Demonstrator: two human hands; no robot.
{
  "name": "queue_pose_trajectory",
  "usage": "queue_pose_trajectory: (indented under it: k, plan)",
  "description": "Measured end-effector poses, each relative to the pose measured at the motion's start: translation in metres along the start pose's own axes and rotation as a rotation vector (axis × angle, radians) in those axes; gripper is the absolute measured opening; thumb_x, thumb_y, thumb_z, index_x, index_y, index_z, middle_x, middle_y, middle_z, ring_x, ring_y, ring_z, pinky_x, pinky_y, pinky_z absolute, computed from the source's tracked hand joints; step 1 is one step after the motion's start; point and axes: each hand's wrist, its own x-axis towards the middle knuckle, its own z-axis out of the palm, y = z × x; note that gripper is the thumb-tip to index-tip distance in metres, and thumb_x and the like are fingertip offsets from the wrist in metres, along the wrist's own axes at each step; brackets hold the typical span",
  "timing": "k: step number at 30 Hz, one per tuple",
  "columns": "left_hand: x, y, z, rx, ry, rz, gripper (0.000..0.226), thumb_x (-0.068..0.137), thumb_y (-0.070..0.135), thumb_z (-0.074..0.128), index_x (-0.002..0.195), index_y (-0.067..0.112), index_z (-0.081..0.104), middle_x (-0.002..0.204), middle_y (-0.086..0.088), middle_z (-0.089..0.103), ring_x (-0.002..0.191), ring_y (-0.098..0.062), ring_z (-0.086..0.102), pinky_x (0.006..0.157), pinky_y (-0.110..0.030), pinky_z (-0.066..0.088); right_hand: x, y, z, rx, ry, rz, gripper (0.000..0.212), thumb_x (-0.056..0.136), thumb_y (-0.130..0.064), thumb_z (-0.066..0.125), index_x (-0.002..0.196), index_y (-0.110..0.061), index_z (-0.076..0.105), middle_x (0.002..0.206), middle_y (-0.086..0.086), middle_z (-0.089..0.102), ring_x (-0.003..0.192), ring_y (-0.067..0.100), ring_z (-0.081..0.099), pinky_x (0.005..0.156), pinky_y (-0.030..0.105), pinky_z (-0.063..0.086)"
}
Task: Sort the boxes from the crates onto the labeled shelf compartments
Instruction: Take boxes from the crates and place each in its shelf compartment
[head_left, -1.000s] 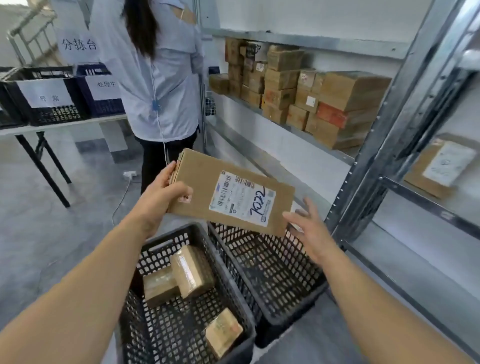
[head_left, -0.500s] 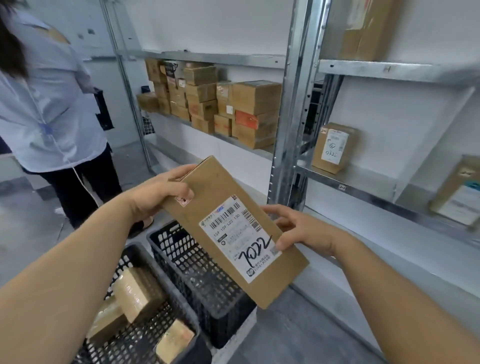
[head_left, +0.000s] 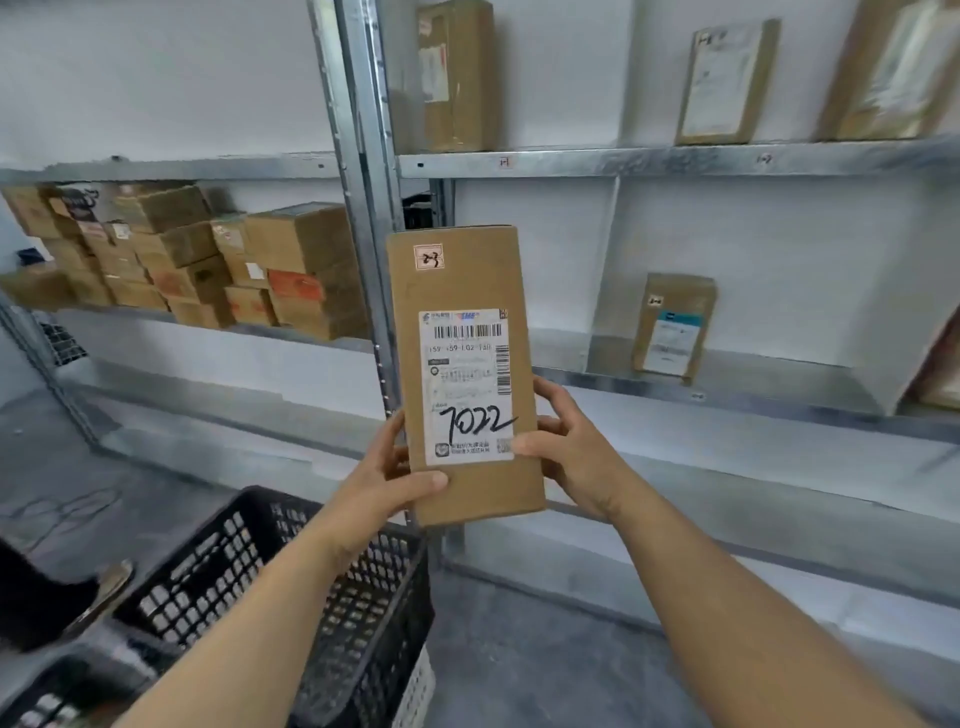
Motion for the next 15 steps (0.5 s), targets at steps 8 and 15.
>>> queue_pose_trajectory:
  k: [8, 15]
  plan:
    - [0.036, 0.005, 0.028, -0.004, -0.202, 0.017, 0.094, 0.054, 0.038, 0.078, 0.138, 0.046, 0.037, 0.123, 0.010, 0.064, 0.115, -0.016, 0.059, 0.102, -0.048, 0.044, -0.063, -0.014, -0.026, -0.271, 0.164, 0.046, 0.087, 0.065, -0.019, 0.076, 0.134, -0.050, 0.031, 0.119, -0.001, 0.063, 0.108, 0.017, 0.063, 0.089, 0.036, 0.056]
    - [0.062, 0.012, 0.068, 0.028, -0.436, 0.041, 0.076, 0.062, 0.052, 0.071, 0.132, 0.052, 0.042, 0.124, 0.011, 0.063, 0.113, -0.011, 0.060, 0.102, -0.041, 0.045, -0.116, -0.024, -0.044, -0.311, 0.425, 0.029, 0.087, 0.063, -0.009, 0.071, 0.134, -0.046, 0.037, 0.109, 0.003, 0.069, 0.102, 0.013, 0.067, 0.084, 0.029, 0.054]
